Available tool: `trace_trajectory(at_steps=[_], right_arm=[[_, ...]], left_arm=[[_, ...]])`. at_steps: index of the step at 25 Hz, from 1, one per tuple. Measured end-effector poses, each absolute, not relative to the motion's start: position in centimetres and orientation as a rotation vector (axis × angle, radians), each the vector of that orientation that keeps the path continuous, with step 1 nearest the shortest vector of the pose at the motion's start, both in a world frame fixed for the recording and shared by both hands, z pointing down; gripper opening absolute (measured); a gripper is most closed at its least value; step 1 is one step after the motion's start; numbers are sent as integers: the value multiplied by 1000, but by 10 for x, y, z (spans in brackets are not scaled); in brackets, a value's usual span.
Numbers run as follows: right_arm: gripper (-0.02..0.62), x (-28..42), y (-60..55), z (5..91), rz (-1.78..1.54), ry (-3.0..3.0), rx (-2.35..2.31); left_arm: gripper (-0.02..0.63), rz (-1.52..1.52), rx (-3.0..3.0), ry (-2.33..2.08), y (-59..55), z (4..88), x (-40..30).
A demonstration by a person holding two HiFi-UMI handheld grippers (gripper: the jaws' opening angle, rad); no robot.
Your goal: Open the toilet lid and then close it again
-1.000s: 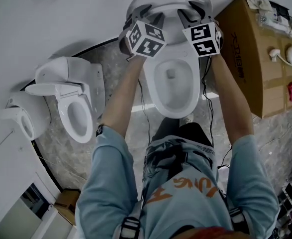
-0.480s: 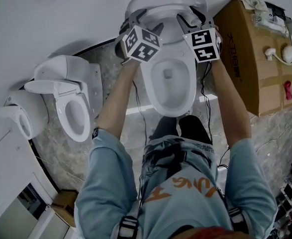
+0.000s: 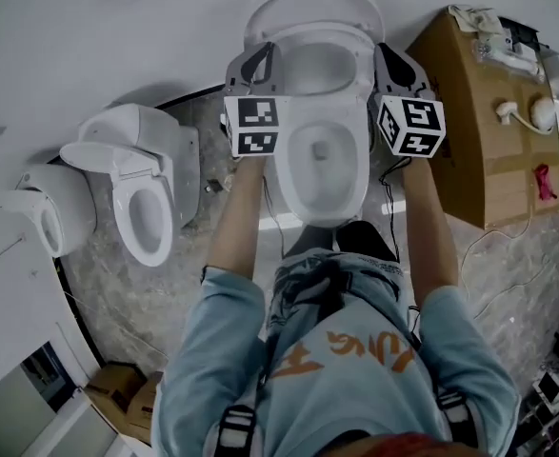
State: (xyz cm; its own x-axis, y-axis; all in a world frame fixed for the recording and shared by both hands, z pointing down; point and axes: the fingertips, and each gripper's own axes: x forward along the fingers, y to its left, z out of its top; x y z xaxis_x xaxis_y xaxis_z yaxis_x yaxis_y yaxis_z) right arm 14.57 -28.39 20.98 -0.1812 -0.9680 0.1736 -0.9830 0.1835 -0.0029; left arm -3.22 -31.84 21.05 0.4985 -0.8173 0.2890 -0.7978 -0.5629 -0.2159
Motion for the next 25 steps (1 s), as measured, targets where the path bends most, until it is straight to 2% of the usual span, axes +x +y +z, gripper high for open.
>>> trace_trajectory(at_steps=[6,13,15,16,18,20,25], right_arm=[[12,163,-239,179,180,-2344,2013],[14,145,-258,192,133,-2384,1810],[65,137,-274,201,98,-2379,1716],[88,133,-281,206,87,-2375,1671],[117,127,-296,219,77,-2361,1588],[148,121,-310,234,73,-2338,1509],[194,107,-343,274,46,-2262,1319]], left_arm=[[31,-385,-2620,1663,-279,172,-51],[32,-563,-2672,1472,-275,209,-29],[34,-620,-2686,1410,-288,221,-23],[55,-656,-2698,1373,-295,227,-20],[189,-744,-2726,1292,-309,242,-13],[215,-839,-2731,1213,-322,256,-5],[230,-1046,-2668,1059,-357,288,6]])
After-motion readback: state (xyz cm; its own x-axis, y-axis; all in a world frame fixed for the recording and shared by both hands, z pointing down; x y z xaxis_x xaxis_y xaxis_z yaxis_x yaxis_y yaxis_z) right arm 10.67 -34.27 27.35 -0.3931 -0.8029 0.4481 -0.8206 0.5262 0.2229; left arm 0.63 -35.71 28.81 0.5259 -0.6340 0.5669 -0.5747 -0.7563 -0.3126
